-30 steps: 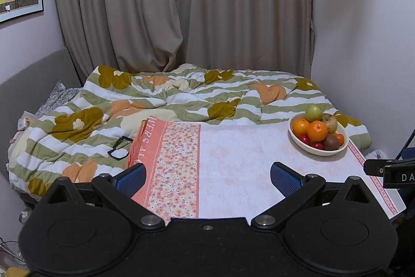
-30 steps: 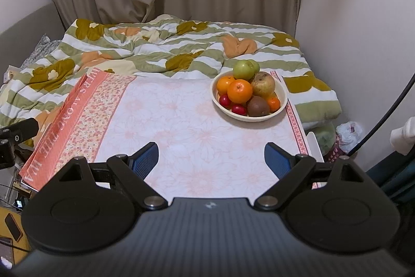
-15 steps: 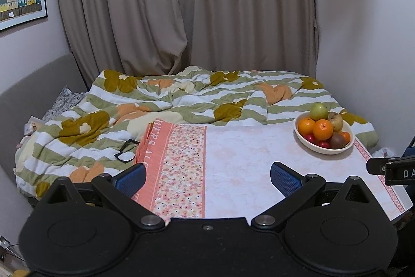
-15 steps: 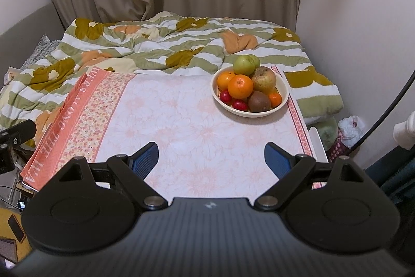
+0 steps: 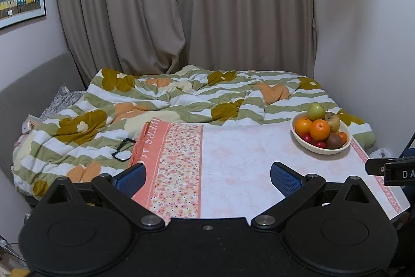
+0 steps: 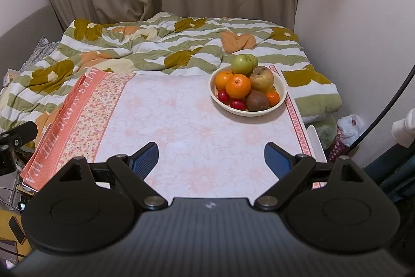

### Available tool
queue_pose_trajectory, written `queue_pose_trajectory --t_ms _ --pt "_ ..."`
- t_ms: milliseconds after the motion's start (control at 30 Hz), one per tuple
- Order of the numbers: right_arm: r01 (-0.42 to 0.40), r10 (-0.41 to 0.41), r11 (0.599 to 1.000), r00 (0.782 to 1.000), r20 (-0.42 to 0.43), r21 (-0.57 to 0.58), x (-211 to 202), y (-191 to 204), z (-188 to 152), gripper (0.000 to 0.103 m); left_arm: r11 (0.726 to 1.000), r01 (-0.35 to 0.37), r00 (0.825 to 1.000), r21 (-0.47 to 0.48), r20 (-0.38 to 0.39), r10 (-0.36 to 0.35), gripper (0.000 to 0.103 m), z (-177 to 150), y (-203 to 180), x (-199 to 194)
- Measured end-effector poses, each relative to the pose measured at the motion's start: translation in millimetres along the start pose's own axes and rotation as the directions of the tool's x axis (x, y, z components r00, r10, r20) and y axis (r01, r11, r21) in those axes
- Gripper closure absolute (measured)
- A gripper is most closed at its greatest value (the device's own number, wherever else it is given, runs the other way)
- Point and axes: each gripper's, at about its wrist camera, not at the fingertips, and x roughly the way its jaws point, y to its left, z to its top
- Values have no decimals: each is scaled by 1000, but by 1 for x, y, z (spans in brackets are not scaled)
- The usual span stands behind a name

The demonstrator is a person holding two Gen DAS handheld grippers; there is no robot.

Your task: Organize fruits

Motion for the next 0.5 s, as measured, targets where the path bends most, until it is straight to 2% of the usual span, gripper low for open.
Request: queue_pose_trajectory --t_ms 100,500 --pt "1 -1 1000 1000 1 4 0 -1 -1 0 1000 -17 1000 6 0 17 0 -1 -2 1" --pt "-1 1 1000 1000 -1 3 0 -3 0 0 1000 1 1000 -9 1 -1 0 -2 0 2"
